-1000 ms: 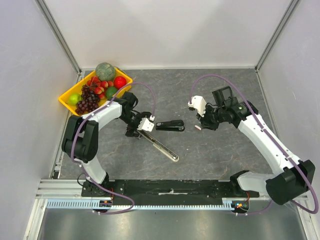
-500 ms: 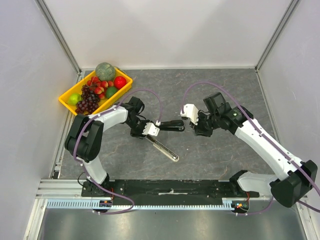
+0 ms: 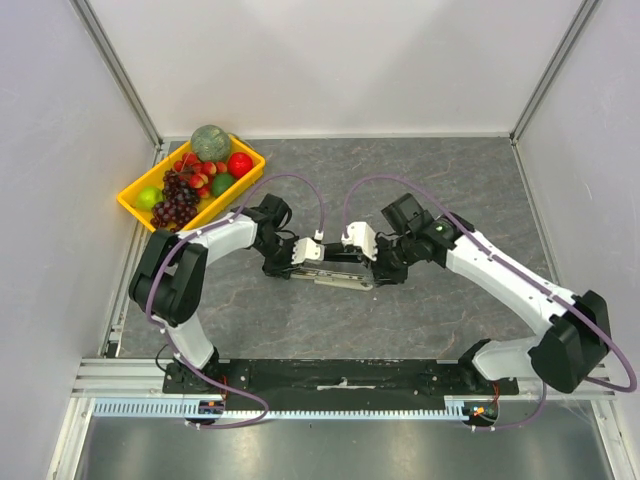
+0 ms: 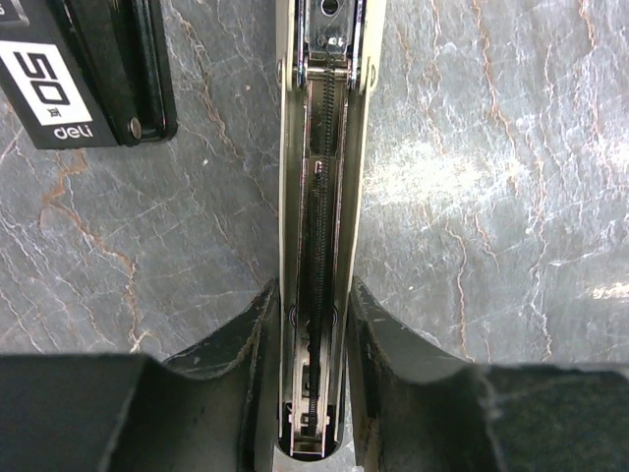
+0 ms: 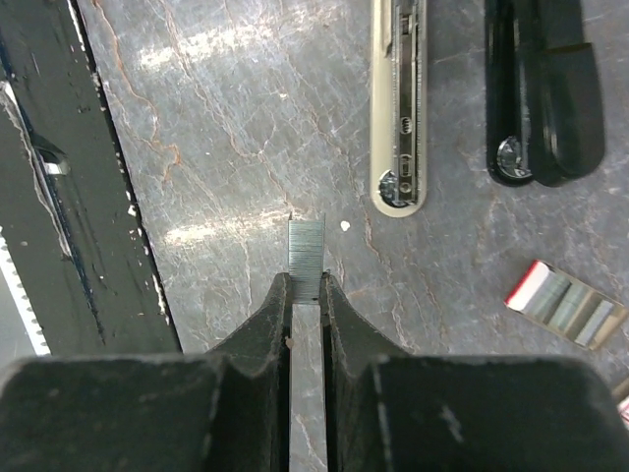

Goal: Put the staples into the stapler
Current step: Adjust the stapler at the center of the board.

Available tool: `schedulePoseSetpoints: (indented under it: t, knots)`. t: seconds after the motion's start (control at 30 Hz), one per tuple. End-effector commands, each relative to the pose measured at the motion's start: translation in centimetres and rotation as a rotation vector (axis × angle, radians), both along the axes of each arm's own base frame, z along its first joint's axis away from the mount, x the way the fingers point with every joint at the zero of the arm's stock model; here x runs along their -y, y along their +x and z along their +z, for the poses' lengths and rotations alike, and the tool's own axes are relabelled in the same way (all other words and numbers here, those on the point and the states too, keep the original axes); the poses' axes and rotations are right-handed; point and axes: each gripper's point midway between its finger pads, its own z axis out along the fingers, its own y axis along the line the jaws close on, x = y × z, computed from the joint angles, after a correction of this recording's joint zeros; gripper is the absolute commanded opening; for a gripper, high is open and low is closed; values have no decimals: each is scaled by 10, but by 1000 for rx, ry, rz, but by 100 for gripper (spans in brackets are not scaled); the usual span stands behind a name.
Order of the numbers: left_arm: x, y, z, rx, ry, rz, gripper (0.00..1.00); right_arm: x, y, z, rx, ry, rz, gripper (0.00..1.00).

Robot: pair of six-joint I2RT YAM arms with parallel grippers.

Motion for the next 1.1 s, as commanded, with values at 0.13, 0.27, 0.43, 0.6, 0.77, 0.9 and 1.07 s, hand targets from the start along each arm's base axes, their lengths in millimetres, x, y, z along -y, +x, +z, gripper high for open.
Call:
schedulePoseSetpoints:
  t: [0.13, 0.27, 0.43, 0.6, 0.77, 0.9, 1.07]
  knots:
    - [-7, -26, -5, -53, -9, 97, 44, -16, 11, -35, 50, -78, 66, 4]
    - [-7, -34, -1, -8, -28, 54, 45, -17, 21, -46, 63, -114, 84, 4]
    - [-3, -53, 2, 24, -58, -39, 45, -24, 23, -50, 44, -117, 115, 3]
    - [1, -74, 1, 56, -72, -159, 42, -23, 28, -41, 86, -128, 149, 4]
    - [7, -82, 3, 71, -86, -211, 40, -15, 25, -33, 122, -146, 174, 4]
    - [11, -83, 8, 67, -79, -200, 40, -8, 13, -36, 93, -143, 164, 3]
    - [17, -82, 13, 59, -85, -134, 47, 0, -5, -41, 63, -131, 160, 4]
